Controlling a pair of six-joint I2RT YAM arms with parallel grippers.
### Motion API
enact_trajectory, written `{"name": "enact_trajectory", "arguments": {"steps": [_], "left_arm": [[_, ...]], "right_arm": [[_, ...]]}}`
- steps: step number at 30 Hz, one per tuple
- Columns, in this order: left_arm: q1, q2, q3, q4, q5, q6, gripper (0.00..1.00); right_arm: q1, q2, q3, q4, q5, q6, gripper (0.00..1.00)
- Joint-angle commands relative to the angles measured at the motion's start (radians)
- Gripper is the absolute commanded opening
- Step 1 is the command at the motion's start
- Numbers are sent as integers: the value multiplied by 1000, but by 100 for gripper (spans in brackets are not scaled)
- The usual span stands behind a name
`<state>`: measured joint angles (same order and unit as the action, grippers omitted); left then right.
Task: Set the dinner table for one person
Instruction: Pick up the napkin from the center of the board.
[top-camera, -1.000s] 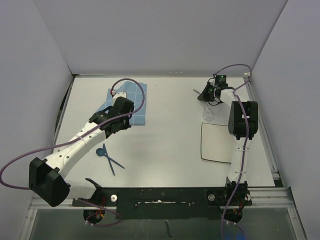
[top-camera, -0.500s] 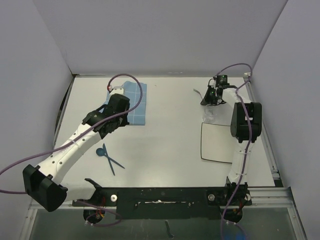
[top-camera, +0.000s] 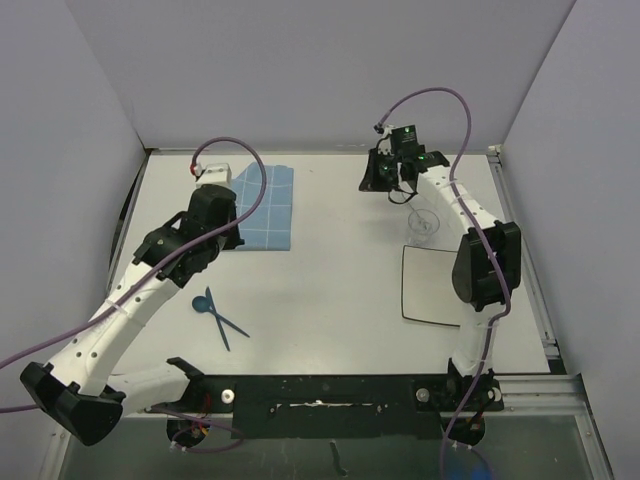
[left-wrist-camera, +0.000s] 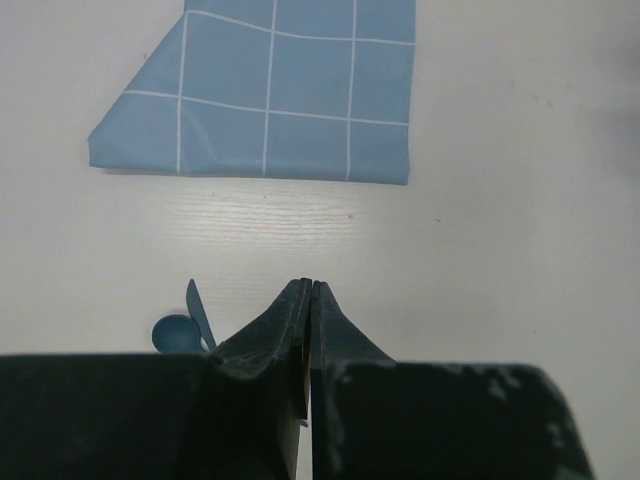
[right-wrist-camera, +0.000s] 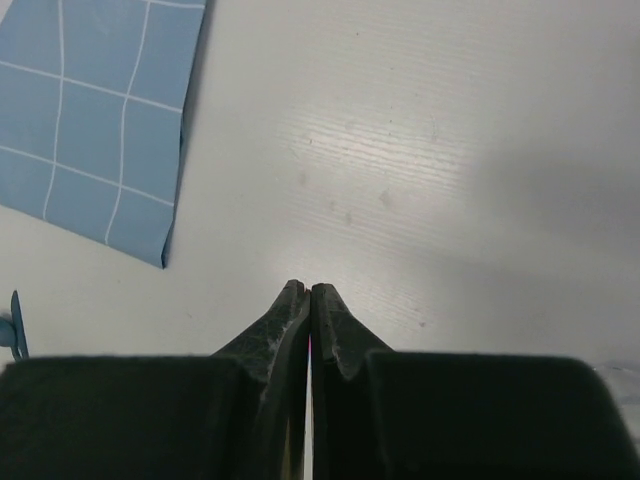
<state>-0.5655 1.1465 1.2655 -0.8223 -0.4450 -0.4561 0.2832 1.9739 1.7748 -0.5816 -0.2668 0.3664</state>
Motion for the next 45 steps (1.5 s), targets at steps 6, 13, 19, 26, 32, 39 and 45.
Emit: {"name": "enact_trajectory", "arguments": {"steps": [6, 13, 19, 26, 32, 39, 45], "left_arm": [[21, -9, 37, 21, 20, 10, 26], [36, 83, 66, 71, 22, 11, 83], [92, 128, 66, 101, 34, -4, 84], [194, 137, 33, 153, 101, -3, 83], [256, 188, 29, 187, 137, -3, 83], [332, 268, 19, 221, 160, -32, 83], [404, 300, -23, 213, 145, -94, 82]], "right_arm": [[194, 16, -15, -47, -39, -14, 47], [361, 54, 14, -93, -9, 1, 68], [411, 56, -21, -65, -13, 42, 65], [412, 79, -48, -23, -12, 59, 58], [412, 172, 9, -14, -38, 71, 57], [410, 246, 95, -22, -73, 85, 56], [403, 286, 141, -26, -92, 92, 56]]}}
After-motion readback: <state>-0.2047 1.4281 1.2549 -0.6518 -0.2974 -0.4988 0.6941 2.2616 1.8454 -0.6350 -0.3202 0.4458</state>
